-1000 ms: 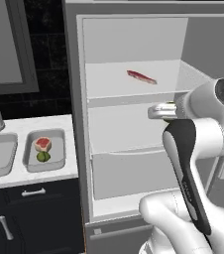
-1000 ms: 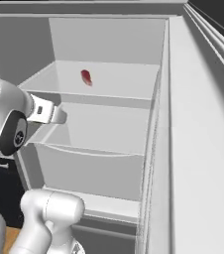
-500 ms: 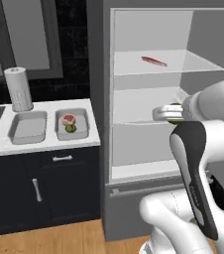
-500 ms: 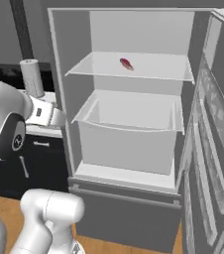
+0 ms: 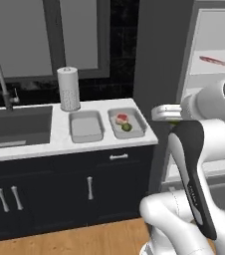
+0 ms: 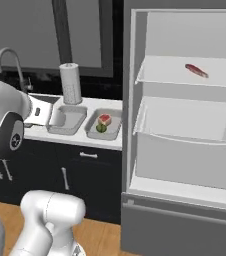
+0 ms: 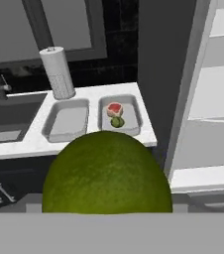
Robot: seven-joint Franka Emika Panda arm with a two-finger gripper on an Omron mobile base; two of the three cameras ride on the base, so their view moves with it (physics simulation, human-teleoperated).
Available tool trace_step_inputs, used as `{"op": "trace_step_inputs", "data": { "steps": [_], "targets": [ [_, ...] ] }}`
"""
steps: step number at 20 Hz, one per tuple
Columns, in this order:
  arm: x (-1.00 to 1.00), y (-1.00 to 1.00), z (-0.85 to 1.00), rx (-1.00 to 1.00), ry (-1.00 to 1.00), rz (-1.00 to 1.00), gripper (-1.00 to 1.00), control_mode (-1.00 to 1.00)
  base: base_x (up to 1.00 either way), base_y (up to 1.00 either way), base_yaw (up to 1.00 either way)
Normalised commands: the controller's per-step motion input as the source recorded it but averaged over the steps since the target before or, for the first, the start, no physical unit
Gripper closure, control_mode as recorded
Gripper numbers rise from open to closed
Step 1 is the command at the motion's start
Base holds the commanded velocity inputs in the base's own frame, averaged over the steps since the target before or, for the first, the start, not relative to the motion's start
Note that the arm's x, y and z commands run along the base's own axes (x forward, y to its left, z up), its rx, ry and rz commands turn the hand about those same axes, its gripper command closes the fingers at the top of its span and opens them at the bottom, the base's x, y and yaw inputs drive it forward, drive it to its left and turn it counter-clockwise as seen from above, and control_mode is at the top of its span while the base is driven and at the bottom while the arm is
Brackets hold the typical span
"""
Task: Place one lime and one steak in each tupperware on the nearby counter, to pack two identical lunches.
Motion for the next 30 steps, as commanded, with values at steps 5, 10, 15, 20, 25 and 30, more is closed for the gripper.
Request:
{"op": "trace_step_inputs", "data": {
  "steps": [5,10,15,20,25,30],
  "targets": [
    [0.00,0.00,0.00,0.00,0.00,0.00,1.00,1.00,0.78,1.00,-0.01],
    [0.00,0.00,0.00,0.00,0.00,0.00,1.00,1.00,0.91,0.61,-0.10],
    [0.00,0.00,0.00,0.00,0.00,0.00,1.00,1.00,0.73,0.09,-0.10],
    [0.13,0.00,-0.23,-0.02,0.00,-0.03,1.00,-1.00,0.26,0.00,-0.07],
    [0.17,0.00,-0.84,-0.02,0.06,-0.01,1.00,-1.00,0.00,0.00,0.00],
    [0.00,-0.10,-0.95,0.00,0.16,0.00,1.00,-1.00,0.00,0.00,0.00]
  ]
}}
